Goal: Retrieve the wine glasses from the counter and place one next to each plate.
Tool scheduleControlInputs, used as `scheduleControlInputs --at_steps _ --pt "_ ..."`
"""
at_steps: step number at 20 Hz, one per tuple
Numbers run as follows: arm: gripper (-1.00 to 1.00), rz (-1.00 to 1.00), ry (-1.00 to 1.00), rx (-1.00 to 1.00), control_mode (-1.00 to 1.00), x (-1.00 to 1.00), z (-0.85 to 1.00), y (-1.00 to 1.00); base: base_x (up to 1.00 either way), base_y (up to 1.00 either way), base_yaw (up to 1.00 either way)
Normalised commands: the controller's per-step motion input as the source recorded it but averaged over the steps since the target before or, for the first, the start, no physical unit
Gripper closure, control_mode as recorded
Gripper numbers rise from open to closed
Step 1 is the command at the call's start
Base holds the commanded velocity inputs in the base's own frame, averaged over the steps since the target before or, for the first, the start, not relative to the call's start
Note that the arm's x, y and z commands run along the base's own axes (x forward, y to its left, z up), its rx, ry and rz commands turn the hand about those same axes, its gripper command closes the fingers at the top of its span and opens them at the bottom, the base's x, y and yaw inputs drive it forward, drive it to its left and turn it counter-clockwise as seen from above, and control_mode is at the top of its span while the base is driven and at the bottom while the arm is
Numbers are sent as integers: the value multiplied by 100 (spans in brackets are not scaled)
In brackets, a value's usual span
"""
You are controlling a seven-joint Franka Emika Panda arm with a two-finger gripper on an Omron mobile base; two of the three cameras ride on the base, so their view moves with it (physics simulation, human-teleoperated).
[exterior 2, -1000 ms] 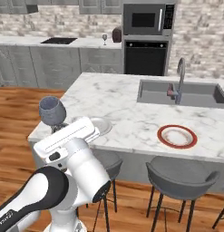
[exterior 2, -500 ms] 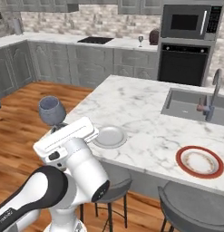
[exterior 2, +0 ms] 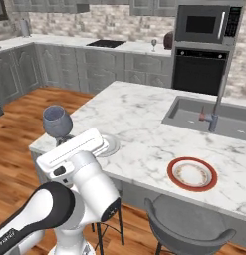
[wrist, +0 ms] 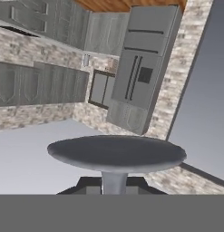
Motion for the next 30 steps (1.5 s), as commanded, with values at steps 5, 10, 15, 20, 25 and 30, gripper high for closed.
scheduleControlInputs --at_steps 5,10,15,20,25,30 --pt "100 0 0 0 100 0 0 0 19 -23 6" --pt "100 1 0 0 -100 7 -1 -6 20 -16 5" --pt "100 4 3 0 -100 52 -16 -44 0 0 0" --pt "100 10 4 0 -100 46 -35 -57 0 0 0" --pt "100 16 1 -7 -100 29 -47 -29 0 0 0" --pt "100 17 -1 -18 -100 25 -31 -2 0 0 0"
